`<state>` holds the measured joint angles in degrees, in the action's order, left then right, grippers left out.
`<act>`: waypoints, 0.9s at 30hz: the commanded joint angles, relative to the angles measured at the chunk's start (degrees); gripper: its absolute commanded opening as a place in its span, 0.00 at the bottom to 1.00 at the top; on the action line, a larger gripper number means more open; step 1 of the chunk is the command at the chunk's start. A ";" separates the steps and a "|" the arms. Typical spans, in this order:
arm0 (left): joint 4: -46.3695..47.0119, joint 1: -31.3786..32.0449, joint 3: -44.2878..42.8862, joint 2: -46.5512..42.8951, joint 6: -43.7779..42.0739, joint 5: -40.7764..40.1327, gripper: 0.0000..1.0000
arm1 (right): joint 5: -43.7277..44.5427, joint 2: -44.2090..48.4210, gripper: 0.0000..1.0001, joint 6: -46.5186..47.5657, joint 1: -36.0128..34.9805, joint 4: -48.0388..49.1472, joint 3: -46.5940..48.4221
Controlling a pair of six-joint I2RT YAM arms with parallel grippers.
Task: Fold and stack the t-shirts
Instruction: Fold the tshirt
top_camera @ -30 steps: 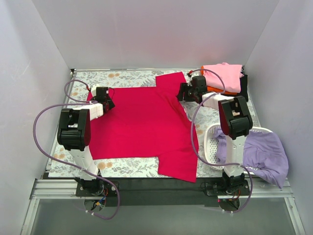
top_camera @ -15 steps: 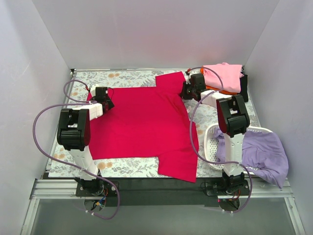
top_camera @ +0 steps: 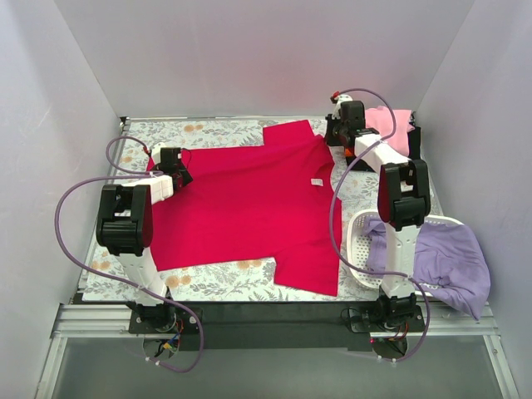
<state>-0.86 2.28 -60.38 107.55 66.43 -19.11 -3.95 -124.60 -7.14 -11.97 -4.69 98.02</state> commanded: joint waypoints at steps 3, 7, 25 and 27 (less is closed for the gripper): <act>-1.77 -0.79 0.44 -0.32 -0.52 -1.36 0.47 | 6.31 -0.83 0.17 3.53 0.63 -5.50 3.15; -1.95 -0.79 0.26 -0.14 -0.17 -1.54 0.47 | 9.21 1.28 0.50 4.32 0.63 -6.38 1.39; 2.72 3.08 8.43 -13.06 1.06 -8.31 0.47 | -9.14 15.44 0.55 0.28 -8.33 5.81 -26.21; 2.62 3.08 10.36 -13.85 1.50 -7.70 0.47 | -9.59 14.47 0.55 0.11 -8.86 6.27 -27.08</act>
<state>1.30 5.17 -52.27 96.92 66.92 -24.91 -10.04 -110.10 -5.91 -20.80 -2.72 72.10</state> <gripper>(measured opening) 0.465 0.546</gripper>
